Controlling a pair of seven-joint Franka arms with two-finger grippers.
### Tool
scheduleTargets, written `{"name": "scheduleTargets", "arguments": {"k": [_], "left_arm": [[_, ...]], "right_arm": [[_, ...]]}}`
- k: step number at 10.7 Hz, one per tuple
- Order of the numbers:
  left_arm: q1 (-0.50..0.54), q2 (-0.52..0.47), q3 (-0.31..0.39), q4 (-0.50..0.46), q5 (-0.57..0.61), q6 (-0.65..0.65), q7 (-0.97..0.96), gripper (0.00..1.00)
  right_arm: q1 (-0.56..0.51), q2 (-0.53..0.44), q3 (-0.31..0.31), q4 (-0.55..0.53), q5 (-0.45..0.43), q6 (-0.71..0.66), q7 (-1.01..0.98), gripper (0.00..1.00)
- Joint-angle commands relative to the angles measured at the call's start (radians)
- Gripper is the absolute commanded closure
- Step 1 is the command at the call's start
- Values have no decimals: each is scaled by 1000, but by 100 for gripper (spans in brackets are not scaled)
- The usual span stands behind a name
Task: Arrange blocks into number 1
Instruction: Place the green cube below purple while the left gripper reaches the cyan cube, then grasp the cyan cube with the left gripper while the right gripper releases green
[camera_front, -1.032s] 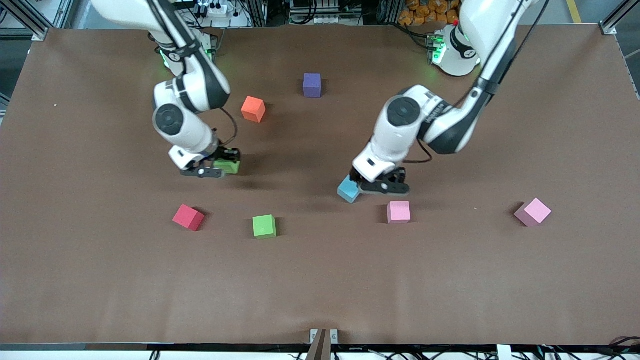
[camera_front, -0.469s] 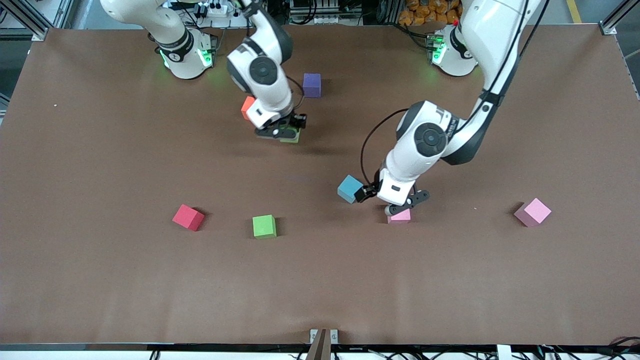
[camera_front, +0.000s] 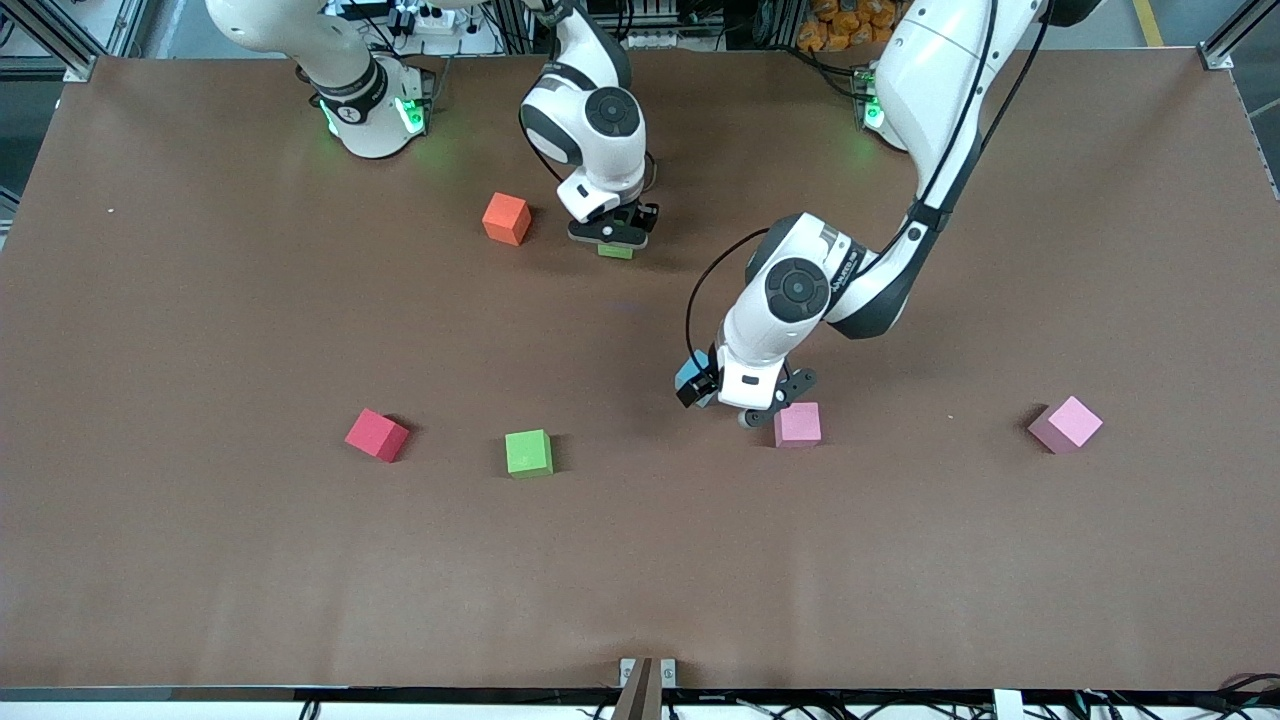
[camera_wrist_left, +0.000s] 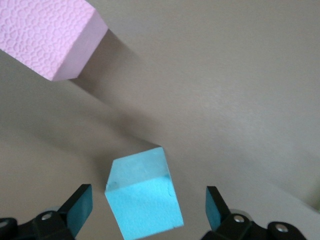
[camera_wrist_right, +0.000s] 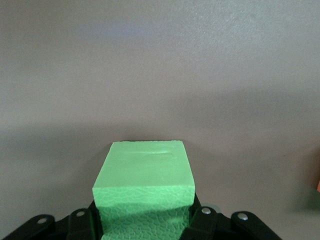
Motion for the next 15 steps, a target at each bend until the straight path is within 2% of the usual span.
{"name": "scheduleTargets", "arguments": {"k": [1,3,6,10,12,15], "left_arm": [[-24,19,24,35,-17,-53,-20,0],[-49,34,26,39,-18,-61,-40,0],[-89,80,64,113,-21,-101,-65,0],[-109,108,81,116,-21,-99,-65,0],[-110,111,81,116,-23,-99,-71,33],[-119,111,81,116,-27,-99,-89,35]], "right_arm": [[32,-5,-7,14,-22,-27,54,100],[48,-20,-7,14,-22,-65,63,100],[63,-43,-2,11,-20,-79,80,99],[91,-46,-2,-6,-20,-93,101,97],[97,-46,-2,-7,-20,-93,101,97],[106,-46,-2,-7,-28,-98,100,94]]}}
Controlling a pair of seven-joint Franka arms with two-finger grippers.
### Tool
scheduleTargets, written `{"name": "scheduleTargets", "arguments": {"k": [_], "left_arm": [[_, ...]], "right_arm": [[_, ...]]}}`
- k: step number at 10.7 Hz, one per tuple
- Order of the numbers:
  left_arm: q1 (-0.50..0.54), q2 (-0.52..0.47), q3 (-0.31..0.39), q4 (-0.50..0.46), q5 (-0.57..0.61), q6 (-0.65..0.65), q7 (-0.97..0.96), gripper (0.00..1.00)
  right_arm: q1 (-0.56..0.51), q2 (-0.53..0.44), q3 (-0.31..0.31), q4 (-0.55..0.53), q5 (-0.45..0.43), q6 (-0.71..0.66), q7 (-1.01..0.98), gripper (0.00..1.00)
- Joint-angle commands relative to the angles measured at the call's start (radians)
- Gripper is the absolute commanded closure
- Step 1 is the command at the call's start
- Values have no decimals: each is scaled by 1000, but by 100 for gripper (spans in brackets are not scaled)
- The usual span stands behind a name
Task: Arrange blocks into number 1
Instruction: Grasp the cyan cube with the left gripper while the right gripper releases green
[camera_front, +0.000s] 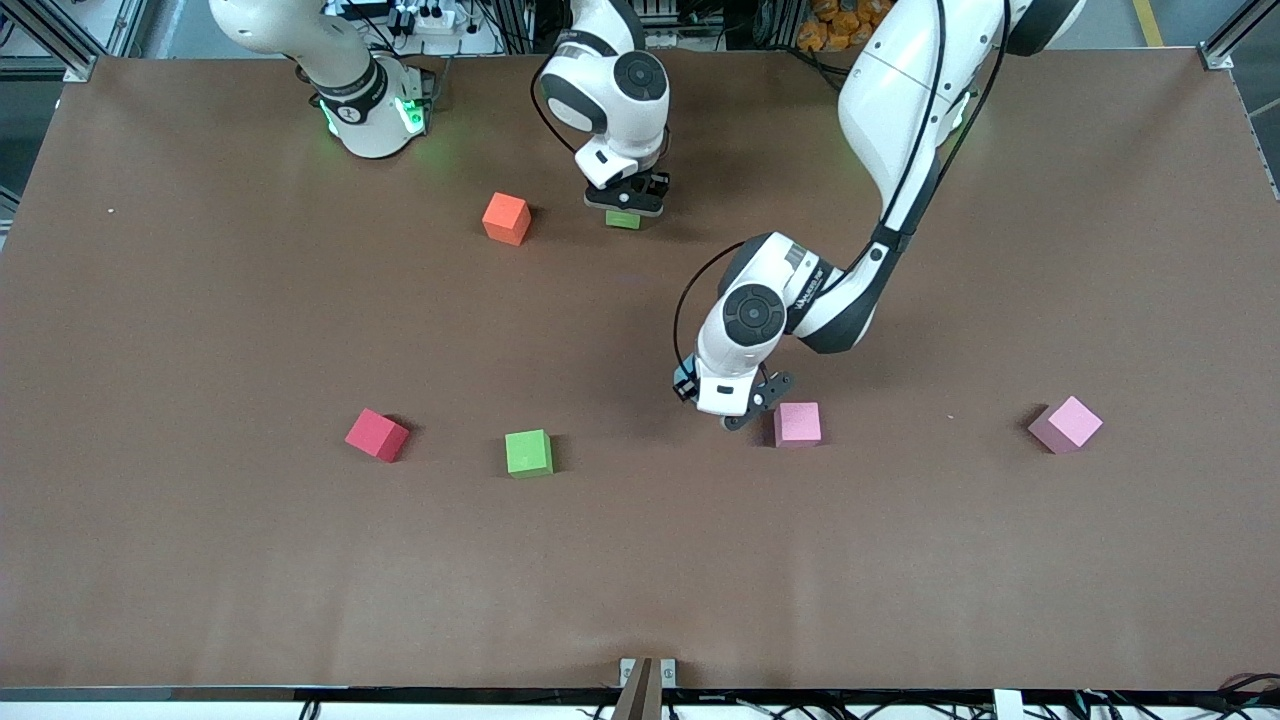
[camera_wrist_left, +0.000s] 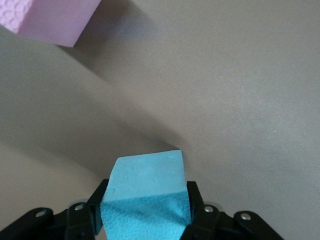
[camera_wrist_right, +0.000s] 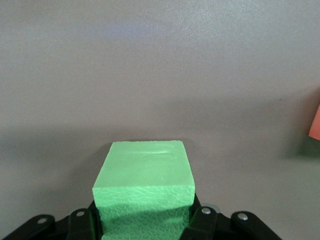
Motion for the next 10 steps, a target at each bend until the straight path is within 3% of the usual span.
{"name": "scheduleTargets", "arguments": {"k": [1,2,4,5,6,7,10], "left_arm": [[-25,11,16,26,-26,-21,-30,35],[-26,11,16,26,-26,-21,-39,36],[-28,5,16,26,-26,-21,-39,79],[-32,0,16,26,-26,-22,-39,100],[-34,-8,16,26,-27,-22,-39,100],[-34,-14,16,26,-27,-27,-39,100],[-32,-20,14,50,-29,-76,-56,100]], "right_arm": [[25,-26,-5,-20,-42,-6,24,93],[25,-24,-4,-20,-57,-5,24,92],[26,-24,-4,-20,-68,-5,24,91],[32,-24,-4,-20,-69,-6,24,83],[32,-24,-4,-20,-68,-6,27,24],[34,-24,-4,-18,-68,-6,56,0],[19,-44,-15,-7,-69,-6,101,0]]}}
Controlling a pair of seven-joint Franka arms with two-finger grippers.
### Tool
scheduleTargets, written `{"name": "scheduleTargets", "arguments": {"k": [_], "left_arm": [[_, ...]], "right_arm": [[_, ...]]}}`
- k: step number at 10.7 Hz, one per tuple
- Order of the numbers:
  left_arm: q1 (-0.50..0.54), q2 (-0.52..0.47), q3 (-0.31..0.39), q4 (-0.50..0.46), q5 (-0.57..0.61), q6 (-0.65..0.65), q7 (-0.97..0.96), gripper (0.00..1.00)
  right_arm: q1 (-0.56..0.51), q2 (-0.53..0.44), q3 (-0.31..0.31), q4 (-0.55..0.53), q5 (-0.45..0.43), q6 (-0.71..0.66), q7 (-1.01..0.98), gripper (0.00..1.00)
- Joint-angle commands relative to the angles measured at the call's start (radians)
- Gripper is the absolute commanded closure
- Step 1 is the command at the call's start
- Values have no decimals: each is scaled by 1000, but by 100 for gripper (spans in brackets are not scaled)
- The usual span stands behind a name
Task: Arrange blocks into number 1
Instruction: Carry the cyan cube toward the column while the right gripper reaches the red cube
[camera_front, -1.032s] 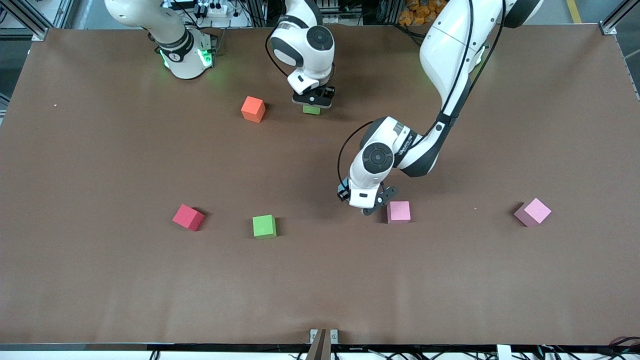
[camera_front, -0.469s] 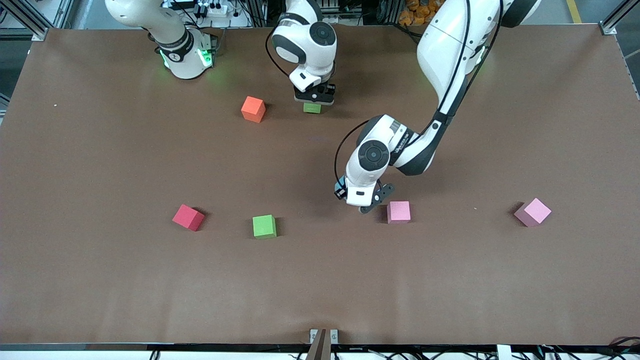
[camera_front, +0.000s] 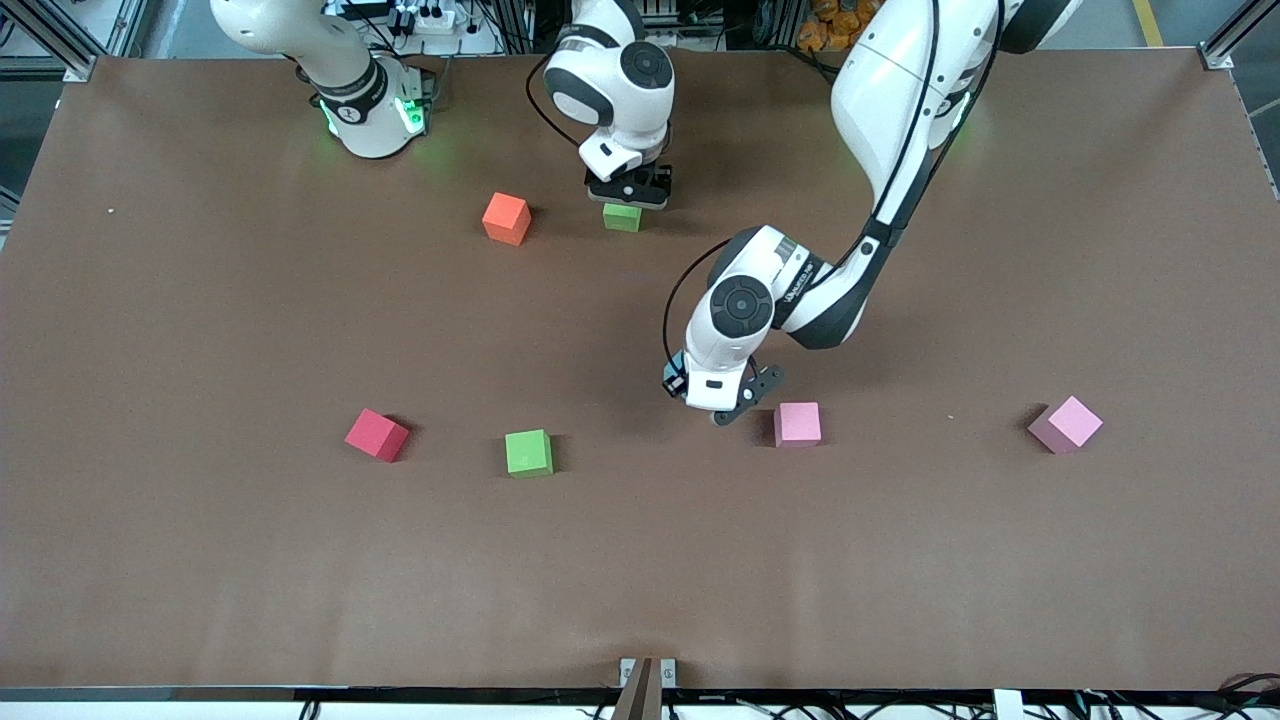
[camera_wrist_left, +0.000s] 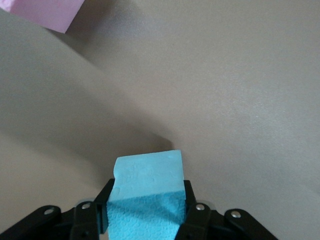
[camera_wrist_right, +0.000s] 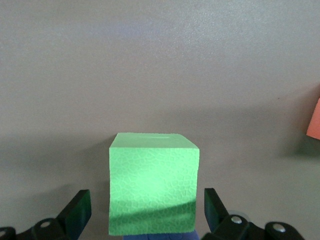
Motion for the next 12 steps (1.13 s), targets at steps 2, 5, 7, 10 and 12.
{"name": "scheduleTargets", "arguments": {"k": [2,5,7,10,12], "left_arm": [[-17,-35,10,16,-23,-73,-19,100],[-69,-39,5,15,-9,-81,60,100],[-138,-36,4,13,-6,-81,106,100],[-218,-32,-44,3,53,-82,174,100],[-251,-24,-81,-8,85,-87,206,100]], "right_arm": [[-75,-96,-64,-9,-17,-21,40,0],[-223,-150,-158,-4,-17,-22,-33,0],[-370,-144,-166,17,-15,-22,-163,0],[-610,-135,-163,40,-5,-32,-462,0],[-725,-71,-162,108,-2,-63,-663,0]]}}
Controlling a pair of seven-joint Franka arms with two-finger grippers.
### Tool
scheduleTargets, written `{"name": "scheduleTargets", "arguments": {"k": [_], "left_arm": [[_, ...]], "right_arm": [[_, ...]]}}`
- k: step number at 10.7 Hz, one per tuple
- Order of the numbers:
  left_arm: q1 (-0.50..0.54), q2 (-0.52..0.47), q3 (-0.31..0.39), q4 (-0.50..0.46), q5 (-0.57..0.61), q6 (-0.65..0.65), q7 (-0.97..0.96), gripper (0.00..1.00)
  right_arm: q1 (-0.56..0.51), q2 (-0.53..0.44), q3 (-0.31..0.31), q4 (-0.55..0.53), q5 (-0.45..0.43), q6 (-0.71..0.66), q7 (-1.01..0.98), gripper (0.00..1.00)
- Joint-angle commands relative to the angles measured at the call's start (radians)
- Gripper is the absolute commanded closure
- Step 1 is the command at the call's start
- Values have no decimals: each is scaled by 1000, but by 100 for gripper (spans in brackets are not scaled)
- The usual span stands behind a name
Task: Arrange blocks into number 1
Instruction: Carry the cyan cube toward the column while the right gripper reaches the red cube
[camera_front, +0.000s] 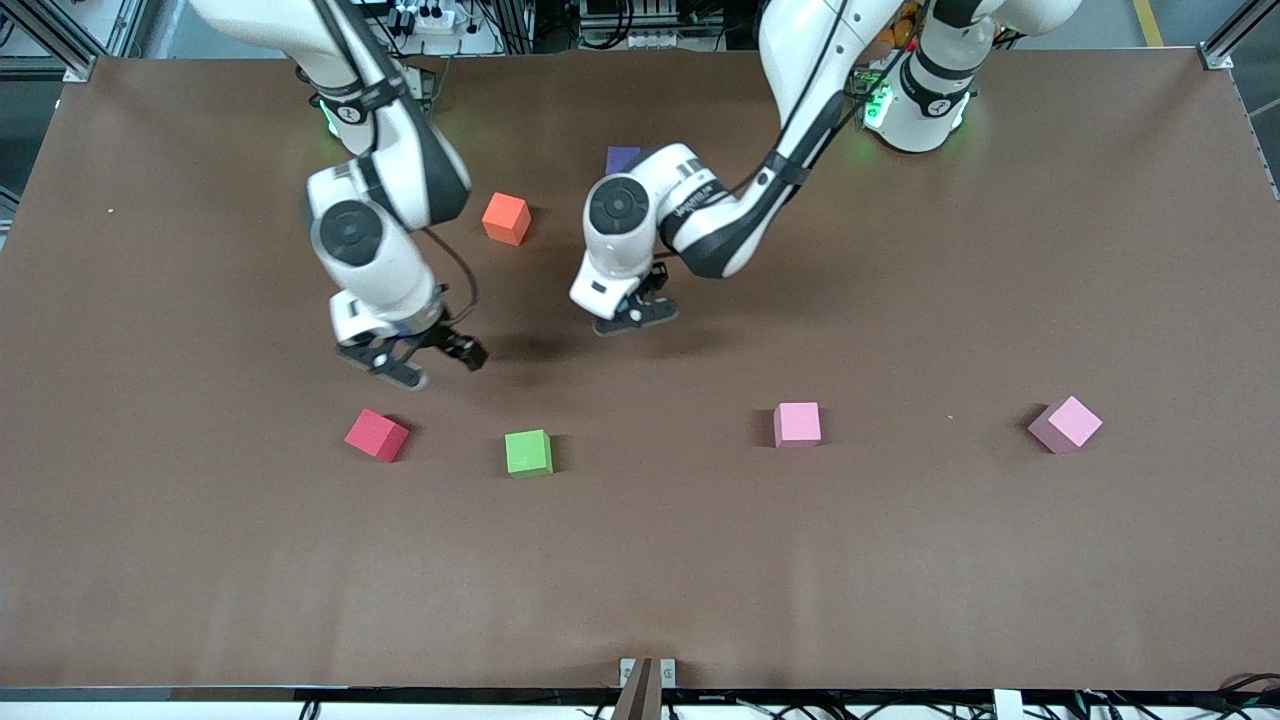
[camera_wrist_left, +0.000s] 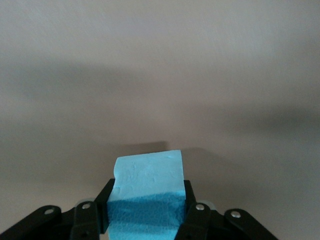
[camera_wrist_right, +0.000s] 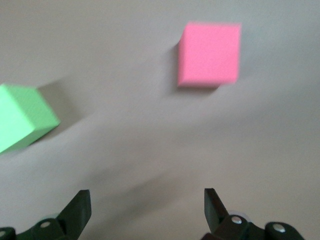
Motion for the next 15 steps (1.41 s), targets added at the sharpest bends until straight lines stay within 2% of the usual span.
{"name": "scheduleTargets", "arguments": {"k": [1,4,7,11,14,15], "left_arm": [[-16,-7,-34,-34,70,-11,56,100],[-15,-19,-48,-57,81,-28,152,100],[-6,-59,-64,-100,81,-31,215,100],[-1,-65,-96,-126,88,-16,215,100],[10,-75,-110,-195,116,70,206,100],[11,-75,-111,-194,116,75,205,100]], "right_arm": [[-114,113,16,112,1,-48,-183,0],[-220,242,16,254,1,-50,-347,0],[-251,373,16,374,2,-48,-360,0],[-262,382,21,404,8,-50,-355,0],[-261,370,22,408,8,-53,-357,0],[-261,370,22,413,46,-53,-358,0]]}}
